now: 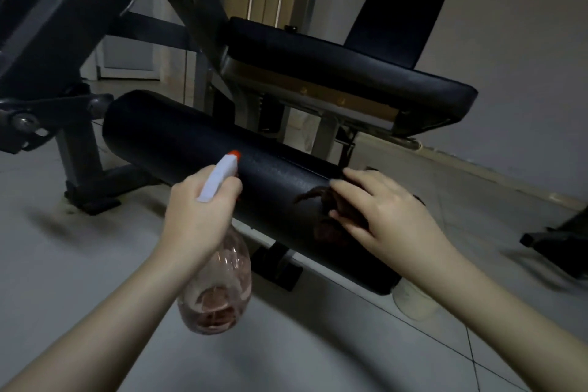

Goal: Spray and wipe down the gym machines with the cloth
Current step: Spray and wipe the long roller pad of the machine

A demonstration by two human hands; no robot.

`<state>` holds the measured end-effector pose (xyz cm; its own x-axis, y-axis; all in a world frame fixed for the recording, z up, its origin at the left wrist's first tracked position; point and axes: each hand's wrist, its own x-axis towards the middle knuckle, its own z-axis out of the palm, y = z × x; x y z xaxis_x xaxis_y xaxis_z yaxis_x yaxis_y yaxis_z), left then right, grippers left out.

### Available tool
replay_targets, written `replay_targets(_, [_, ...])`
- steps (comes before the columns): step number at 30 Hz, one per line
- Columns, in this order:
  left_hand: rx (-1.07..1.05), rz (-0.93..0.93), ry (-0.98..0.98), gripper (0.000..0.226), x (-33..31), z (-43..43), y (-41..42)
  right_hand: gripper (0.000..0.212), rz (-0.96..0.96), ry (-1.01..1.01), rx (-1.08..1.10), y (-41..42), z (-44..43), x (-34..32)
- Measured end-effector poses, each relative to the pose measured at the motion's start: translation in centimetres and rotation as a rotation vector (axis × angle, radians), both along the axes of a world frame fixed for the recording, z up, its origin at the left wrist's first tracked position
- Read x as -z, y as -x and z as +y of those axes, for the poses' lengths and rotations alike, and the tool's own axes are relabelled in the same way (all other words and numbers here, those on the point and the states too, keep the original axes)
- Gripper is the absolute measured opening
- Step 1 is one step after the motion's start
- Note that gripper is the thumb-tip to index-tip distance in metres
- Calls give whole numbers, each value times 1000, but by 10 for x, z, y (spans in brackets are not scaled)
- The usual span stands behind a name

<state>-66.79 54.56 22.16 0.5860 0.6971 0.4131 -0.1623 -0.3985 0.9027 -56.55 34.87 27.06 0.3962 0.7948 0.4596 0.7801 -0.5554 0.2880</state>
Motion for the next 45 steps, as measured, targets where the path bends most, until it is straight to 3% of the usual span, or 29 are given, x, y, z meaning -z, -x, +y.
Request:
replay_targets(3, [13,-16,-6,5,0,0,1,38,-72,-25,24,3,-34,14])
replay_targets(11, [13,-34,12,18,0,4,1,47,-43,-214,122,-1,-24,14])
replay_targets(15, [51,-62,71,8,-3,4,3,31,113,-295,120,-14,-23,-8])
replay_targets(18, [36,-29,63,22,-2,5,2,26,252,-336,156,-25,-21,-17])
replay_targets(25, [-5,-39,-20,29,-2,10,-2,33,606,-403,237,-60,-18,-31])
replay_targets(30, [2,-53,-18,46,-7,10,-6,34,702,-373,252,-75,-19,-32])
replay_targets(33, [13,-67,17,38,-8,10,-8,29,757,-388,265,-76,-19,-35])
replay_targets(35, [42,-85,32,23,-8,8,-8,26,736,-443,221,-68,-21,-35])
replay_targets(38, [48,-89,59,18,-9,8,-8,26,558,-417,93,-39,-28,-32])
replay_targets(42, [21,-67,30,27,-8,10,-9,67,439,-150,263,-15,-41,-26])
replay_targets(45, [34,-81,7,25,-6,11,-9,59,363,-176,259,-14,-36,-20])
